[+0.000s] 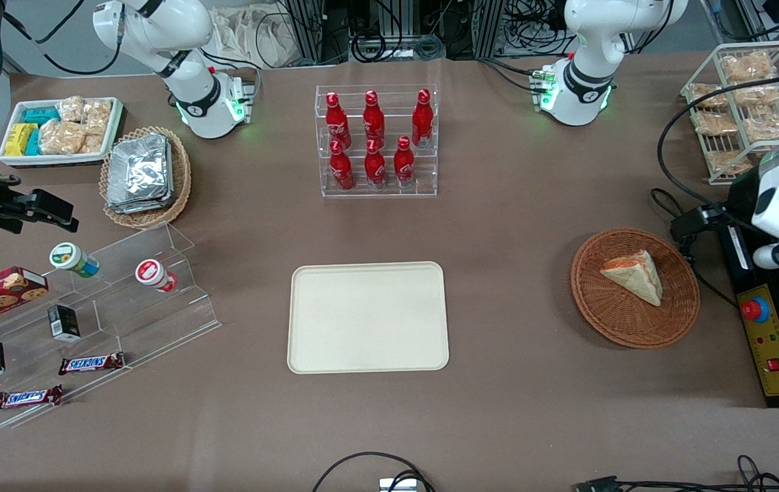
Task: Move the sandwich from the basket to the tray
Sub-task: 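Move the left gripper over the wrapped sandwich in the wicker basket and lower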
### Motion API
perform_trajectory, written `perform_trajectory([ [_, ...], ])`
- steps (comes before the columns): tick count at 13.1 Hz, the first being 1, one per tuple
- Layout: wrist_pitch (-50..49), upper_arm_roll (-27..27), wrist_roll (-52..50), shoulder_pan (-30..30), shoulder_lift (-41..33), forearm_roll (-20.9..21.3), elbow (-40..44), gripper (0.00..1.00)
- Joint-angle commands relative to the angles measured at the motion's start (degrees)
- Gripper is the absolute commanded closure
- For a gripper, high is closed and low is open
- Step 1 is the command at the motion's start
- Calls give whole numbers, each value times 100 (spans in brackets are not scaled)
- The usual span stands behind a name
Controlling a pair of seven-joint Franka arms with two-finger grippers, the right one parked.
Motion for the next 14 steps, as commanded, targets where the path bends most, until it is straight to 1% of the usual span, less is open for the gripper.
perform_trajectory([
  [1, 558, 16, -561, 19, -166, 64, -757, 0],
  [4, 1261, 25, -808, 10, -368, 249, -1645, 0],
  [6, 2050, 112, -1045, 19, -579, 249, -2400, 0],
  [9, 3123, 131, -1599, 19, -624, 249, -3227, 0],
  [12, 4021, 201, -2109, 193, -545, 249, -3791, 0],
  [14, 4207, 210, -2162, 273, -422, 249, -3889, 0],
])
